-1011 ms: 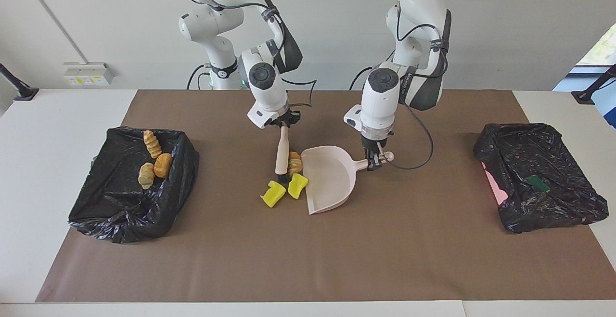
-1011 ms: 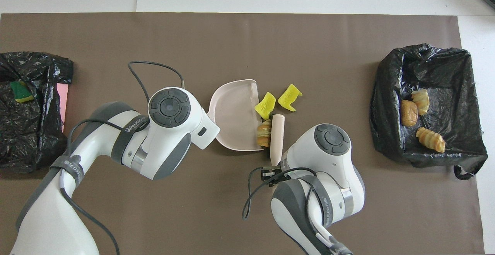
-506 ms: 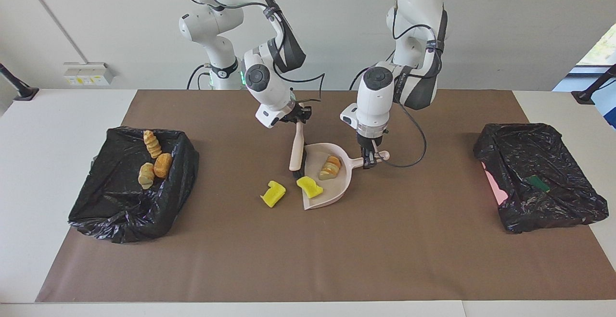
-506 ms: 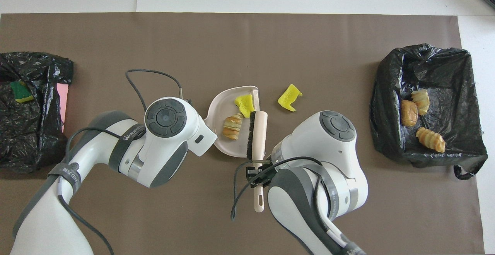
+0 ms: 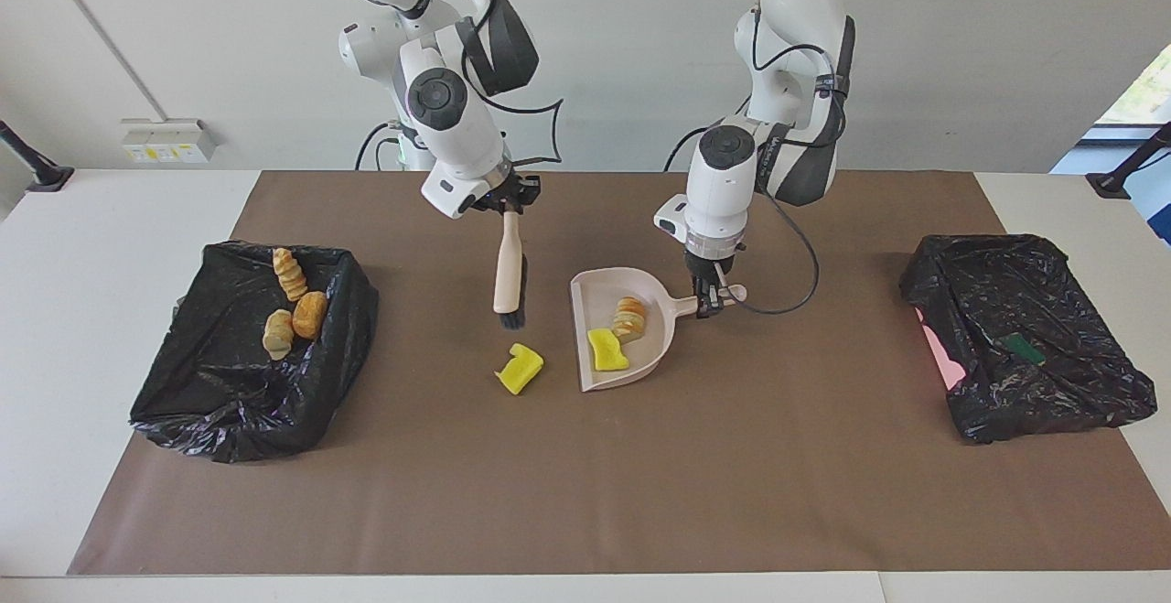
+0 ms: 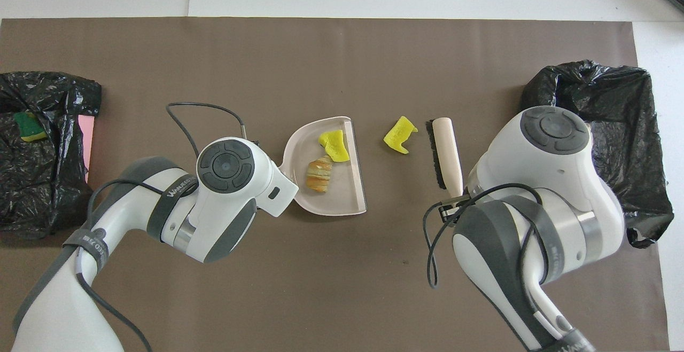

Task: Sweep and dump trash in bin
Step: 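Draw the brush back behind the remaining sponge with the right gripper, then sweep the remaining sponge into the dustpan with the right gripper's brush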

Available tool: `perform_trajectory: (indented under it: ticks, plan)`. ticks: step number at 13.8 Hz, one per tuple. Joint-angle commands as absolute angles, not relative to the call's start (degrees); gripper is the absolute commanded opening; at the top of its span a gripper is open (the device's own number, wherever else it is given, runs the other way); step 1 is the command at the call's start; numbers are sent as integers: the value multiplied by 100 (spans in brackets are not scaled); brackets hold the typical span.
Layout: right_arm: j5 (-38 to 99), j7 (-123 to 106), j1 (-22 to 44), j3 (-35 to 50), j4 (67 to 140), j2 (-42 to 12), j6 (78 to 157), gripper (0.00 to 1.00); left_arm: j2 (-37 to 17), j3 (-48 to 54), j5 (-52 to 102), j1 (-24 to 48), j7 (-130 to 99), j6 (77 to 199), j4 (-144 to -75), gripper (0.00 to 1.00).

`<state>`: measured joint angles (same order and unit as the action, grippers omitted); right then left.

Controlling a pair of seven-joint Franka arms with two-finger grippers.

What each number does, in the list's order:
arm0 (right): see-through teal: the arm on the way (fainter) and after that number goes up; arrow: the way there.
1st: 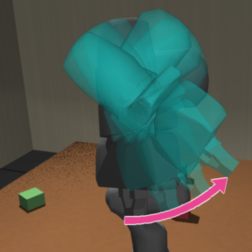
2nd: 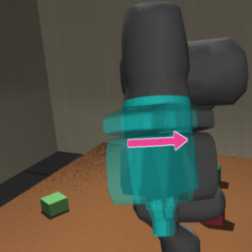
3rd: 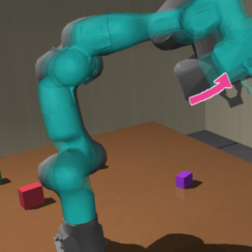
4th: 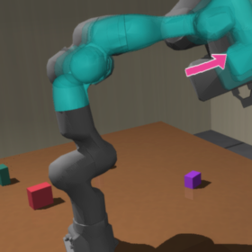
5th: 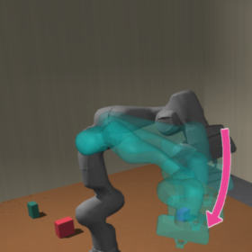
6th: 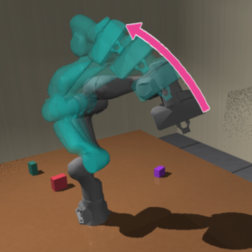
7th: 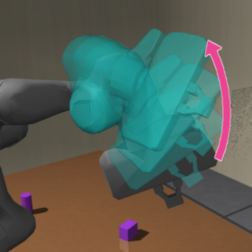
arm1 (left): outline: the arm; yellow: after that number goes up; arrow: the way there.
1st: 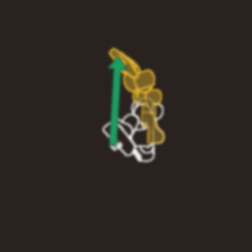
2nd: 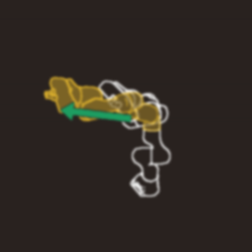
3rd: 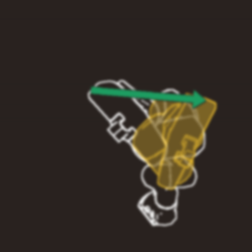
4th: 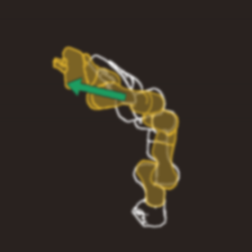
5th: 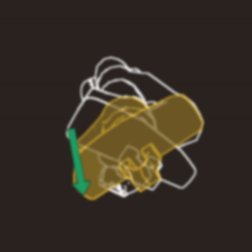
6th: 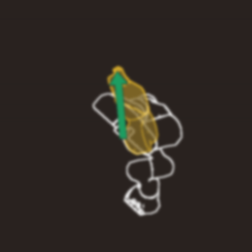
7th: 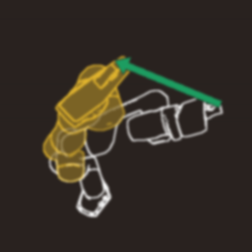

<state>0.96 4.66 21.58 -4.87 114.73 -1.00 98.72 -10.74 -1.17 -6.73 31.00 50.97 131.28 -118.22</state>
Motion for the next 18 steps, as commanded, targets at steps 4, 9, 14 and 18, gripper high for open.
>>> perform_trajectory:
  ticks: [4, 9, 14, 18]
  plan:
    - [-1116, -9, 2004, -431, 10178, -1624, 9913, 0, -967, -123, -747, 2988, 4896, 13236, -12050, 0]
    - [-161, 9, 2267, -369, 10502, -1969, 10572, 0, -976, -123, -747, 3006, 4896, 13236, -12032, 0]
    - [2009, 9, 2741, -334, 10969, -1758, 10995, 0, -993, -123, -747, 2988, 4904, 13324, -12015, 0]
    - [3215, 716, 3120, -334, 10916, -1705, 11135, 0, -993, -123, -747, 2980, 4913, 13351, -12023, 0]
